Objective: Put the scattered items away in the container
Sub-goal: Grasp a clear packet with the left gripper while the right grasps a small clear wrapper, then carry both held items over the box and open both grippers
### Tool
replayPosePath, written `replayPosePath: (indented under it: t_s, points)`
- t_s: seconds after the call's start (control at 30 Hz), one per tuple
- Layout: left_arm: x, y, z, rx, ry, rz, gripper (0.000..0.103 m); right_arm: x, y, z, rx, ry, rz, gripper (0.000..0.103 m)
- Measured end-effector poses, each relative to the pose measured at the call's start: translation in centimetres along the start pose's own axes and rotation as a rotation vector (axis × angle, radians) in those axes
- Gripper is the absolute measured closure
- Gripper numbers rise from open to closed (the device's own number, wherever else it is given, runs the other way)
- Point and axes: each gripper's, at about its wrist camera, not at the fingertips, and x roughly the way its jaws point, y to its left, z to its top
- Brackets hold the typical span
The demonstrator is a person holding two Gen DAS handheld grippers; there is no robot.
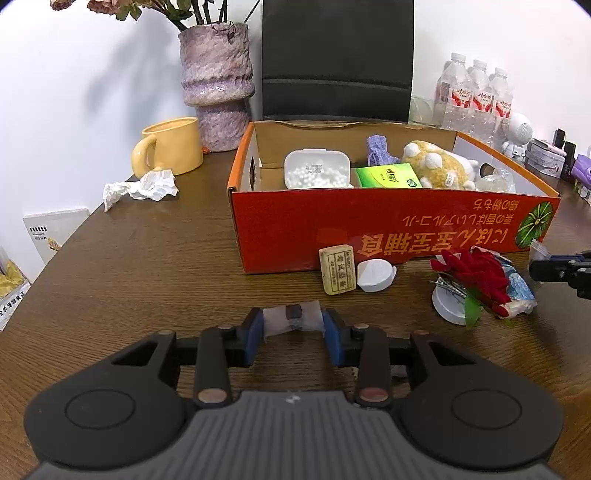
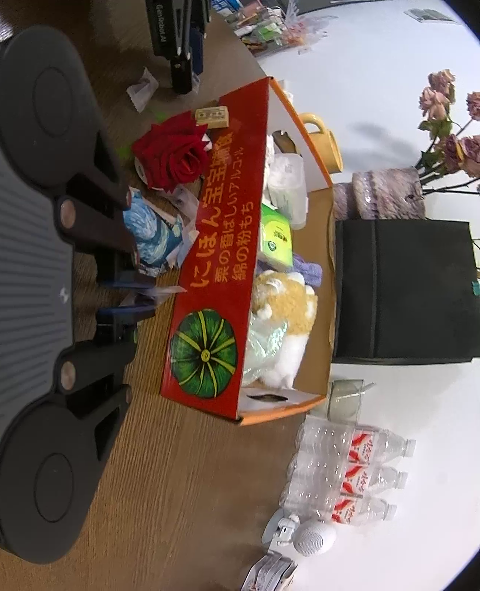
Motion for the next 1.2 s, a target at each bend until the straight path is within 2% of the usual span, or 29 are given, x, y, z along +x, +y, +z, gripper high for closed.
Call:
replayPosePath:
  t_s: [0.47, 0.63, 0.8, 0.93, 1.03, 1.2]
  points:
    - [-2.0, -0.1, 0.4, -0.019, -0.050, -0.021, 0.067, -1.9, 0.1, 0.1, 0.013, -0.046, -0.003, 0.096]
    - [-3.7, -0.2, 1.1, -0.010, -0.104, -0.019, 0.067, -3.4, 0.1, 0.7, 0.023, -0.070, 0.002, 0.096]
    - [-5.5, -0.5, 4.7, 0.028, -0.191, -0.061, 0.067, -5.0, -0.1, 4.0, 0.011, -0.126, 0.030, 0.096]
    - [-4.5, -1.4, 9.0, 0.037, -0.215, -0.106, 0.067, -3.4, -0.1, 7.9, -0.015, -0.116, 0.067, 0.096]
    - [-2.1, -2.7, 11.5, 0.090, -0.177, -0.095, 0.067, -0.5, 0.0, 10.4, -0.021, -0.030, 0.101, 0.096]
    - [3.9, -4.2, 13.5, 0.134, 0.036, -0.126, 0.067, 5.0, 0.3, 12.3, -0.046, 0.156, 0.114, 0.096]
